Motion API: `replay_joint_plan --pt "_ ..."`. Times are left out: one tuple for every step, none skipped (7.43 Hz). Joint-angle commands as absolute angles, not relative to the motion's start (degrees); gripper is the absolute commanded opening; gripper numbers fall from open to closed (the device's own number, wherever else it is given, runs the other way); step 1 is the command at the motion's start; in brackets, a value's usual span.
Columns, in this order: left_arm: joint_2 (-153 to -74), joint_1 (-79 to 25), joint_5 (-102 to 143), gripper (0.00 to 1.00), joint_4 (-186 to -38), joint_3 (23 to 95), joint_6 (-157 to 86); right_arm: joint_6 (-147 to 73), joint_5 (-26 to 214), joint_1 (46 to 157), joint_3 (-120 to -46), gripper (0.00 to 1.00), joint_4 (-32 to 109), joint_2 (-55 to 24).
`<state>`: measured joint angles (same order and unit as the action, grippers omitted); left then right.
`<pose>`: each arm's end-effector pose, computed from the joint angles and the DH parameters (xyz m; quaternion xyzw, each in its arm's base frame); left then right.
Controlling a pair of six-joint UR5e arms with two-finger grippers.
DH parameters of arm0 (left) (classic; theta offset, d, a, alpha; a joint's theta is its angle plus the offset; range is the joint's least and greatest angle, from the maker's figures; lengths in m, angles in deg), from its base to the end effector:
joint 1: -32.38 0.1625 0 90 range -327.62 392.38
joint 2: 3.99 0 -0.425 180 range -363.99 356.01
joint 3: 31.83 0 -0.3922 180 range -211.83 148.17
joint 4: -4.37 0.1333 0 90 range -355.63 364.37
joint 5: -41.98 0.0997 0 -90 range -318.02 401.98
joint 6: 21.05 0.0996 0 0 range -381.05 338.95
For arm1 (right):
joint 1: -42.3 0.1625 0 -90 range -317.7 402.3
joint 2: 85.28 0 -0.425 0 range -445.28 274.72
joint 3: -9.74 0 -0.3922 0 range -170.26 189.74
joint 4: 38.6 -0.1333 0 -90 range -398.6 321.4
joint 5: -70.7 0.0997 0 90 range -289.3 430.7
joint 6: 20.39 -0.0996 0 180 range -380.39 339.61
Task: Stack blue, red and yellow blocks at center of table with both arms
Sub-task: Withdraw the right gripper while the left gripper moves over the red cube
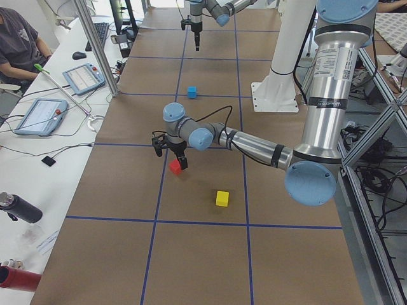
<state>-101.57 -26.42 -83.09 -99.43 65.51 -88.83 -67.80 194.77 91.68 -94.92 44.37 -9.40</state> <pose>0.2259 -0.5198 0.5064 -0.0683 0.3694 -0.2189 0.9005 -0.3165 -0.4881 0.3944 0.0177 -0.4047 -0.0360 0.9136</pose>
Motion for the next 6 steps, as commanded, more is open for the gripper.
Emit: replay_joint_plan --pt "-105.49 -24.57 -81.59 1.0 -99.6 61.79 -92.24 -67.67 194.45 91.78 -94.68 0.99 44.37 -8.99" --pt "-106.54 -24.14 -81.5 1.0 -99.6 61.16 -92.42 -67.59 194.28 91.78 -94.5 0.99 44.37 -8.9" --pt "-107.51 -23.35 -80.98 1.0 -99.43 60.2 -92.51 -67.67 194.27 91.78 -94.5 0.99 44.37 -8.81" --pt "-107.43 -23.26 -80.89 1.0 -99.52 60.1 -92.77 -67.67 194.19 91.78 -94.5 0.99 44.37 -8.81" --pt "-106.82 -23.34 -80.63 1.0 -99.6 60.8 -92.25 -67.67 194.1 91.78 -94.5 0.99 44.37 -8.81" --pt "-106.9 -23.26 -80.62 1.0 -99.43 60.8 -92.24 -67.67 194.1 91.78 -94.5 0.99 44.37 -8.81"
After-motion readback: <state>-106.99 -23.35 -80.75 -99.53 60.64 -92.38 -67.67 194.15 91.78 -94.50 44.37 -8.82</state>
